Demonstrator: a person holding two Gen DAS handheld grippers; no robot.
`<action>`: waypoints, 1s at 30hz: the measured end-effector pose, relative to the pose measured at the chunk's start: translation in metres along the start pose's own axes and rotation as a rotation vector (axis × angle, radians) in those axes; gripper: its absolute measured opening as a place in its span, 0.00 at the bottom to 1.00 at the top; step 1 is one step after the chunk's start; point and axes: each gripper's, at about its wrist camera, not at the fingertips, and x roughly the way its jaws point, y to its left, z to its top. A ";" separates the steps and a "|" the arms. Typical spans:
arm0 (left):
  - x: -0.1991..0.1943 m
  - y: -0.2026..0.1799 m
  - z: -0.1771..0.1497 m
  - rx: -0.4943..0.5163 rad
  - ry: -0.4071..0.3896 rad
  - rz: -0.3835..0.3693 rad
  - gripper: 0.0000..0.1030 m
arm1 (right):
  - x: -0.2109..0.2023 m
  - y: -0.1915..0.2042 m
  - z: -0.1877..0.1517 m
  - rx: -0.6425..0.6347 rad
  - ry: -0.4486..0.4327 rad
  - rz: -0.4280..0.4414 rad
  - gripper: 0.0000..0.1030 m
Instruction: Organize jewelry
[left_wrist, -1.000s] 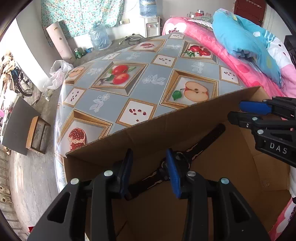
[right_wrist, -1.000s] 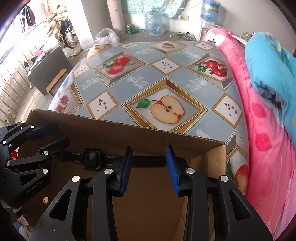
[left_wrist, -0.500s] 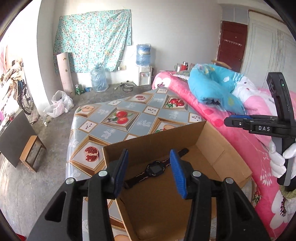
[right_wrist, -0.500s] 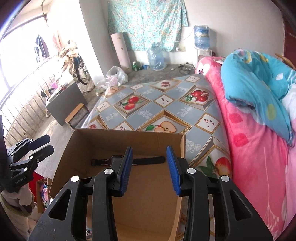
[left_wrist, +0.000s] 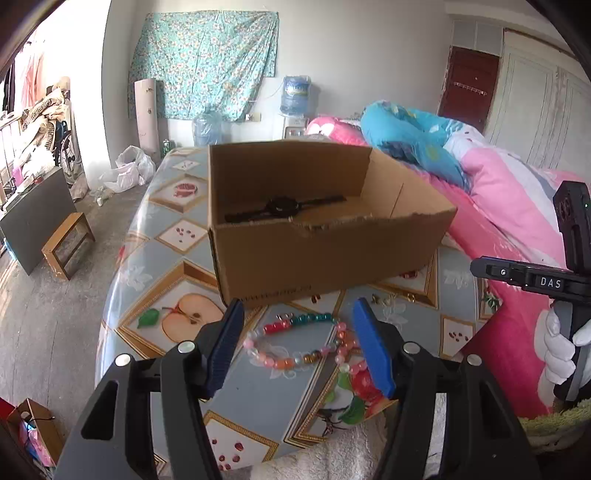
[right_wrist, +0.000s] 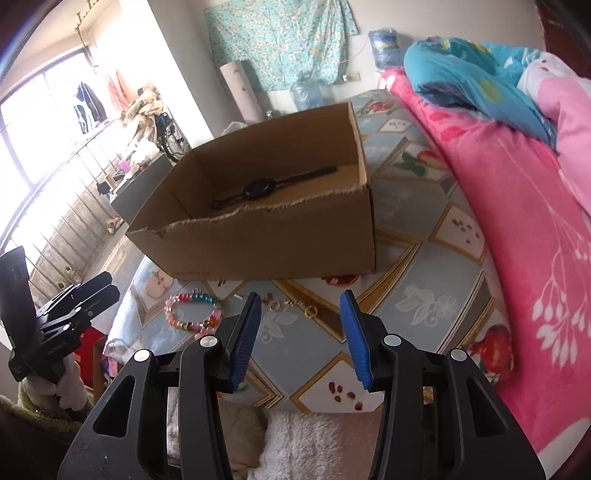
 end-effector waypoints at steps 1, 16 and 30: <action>0.008 -0.007 -0.009 0.003 0.025 0.007 0.58 | 0.007 0.003 -0.010 0.013 0.025 0.022 0.42; 0.050 -0.026 -0.028 0.106 0.080 0.087 0.58 | 0.074 0.060 -0.032 -0.081 0.180 0.065 0.25; 0.063 -0.015 -0.023 0.128 0.080 0.027 0.37 | 0.103 0.081 -0.029 -0.193 0.236 0.014 0.11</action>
